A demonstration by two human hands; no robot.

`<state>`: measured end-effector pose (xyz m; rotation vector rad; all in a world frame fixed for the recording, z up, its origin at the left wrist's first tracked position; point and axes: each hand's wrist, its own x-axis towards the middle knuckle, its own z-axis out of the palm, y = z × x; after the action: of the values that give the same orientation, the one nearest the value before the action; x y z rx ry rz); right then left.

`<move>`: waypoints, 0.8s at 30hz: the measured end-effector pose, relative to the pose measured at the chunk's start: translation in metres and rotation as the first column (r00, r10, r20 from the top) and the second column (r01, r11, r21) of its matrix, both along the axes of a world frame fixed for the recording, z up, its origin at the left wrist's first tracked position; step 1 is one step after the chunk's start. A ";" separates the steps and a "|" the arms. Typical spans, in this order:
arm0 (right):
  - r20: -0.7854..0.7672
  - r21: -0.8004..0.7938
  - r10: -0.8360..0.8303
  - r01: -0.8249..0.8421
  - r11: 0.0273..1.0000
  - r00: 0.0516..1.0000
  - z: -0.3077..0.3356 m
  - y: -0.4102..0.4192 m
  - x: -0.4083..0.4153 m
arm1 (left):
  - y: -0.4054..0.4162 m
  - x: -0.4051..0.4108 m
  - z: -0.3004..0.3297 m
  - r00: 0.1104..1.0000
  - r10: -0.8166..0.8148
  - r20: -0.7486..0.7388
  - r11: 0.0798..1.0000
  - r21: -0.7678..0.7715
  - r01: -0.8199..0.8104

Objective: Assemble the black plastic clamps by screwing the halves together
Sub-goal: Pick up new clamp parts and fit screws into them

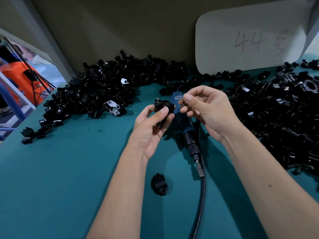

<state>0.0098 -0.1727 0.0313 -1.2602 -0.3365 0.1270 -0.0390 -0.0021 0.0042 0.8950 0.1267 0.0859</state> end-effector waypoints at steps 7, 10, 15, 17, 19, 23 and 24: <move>0.083 -0.033 0.042 -0.039 0.999 0.996 -0.002 -0.003 0.003 | -0.001 0.000 -0.003 0.999 -0.046 0.016 0.995 0.089 0.044; 0.123 -0.024 0.027 -0.024 0.999 0.992 -0.002 -0.004 0.005 | -0.001 -0.001 -0.003 0.998 -0.057 0.020 0.992 0.113 0.054; 0.206 -0.074 -0.014 0.030 0.997 0.978 -0.002 -0.005 0.007 | -0.003 -0.003 0.000 0.993 -0.109 0.043 0.980 0.170 0.100; 0.222 -0.126 -0.014 0.043 0.991 0.975 -0.003 -0.005 0.008 | -0.003 -0.004 0.000 0.991 -0.127 0.046 0.972 0.206 0.115; 0.239 -0.178 -0.017 0.061 0.982 0.971 -0.003 -0.006 0.009 | -0.004 -0.004 0.000 0.989 -0.143 0.043 0.964 0.232 0.129; 0.301 -0.232 -0.031 0.105 0.967 0.953 -0.005 -0.006 0.010 | -0.005 -0.003 -0.002 0.987 -0.155 0.035 0.960 0.243 0.142; 0.310 -0.233 -0.036 0.112 0.966 0.950 -0.006 -0.006 0.011 | -0.004 -0.003 -0.002 0.987 -0.158 0.035 0.961 0.237 0.145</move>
<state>0.0207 -0.1784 0.0256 -1.5434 -0.5507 -0.0954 -0.0416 -0.0065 0.0021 1.1338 -0.0033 -0.0189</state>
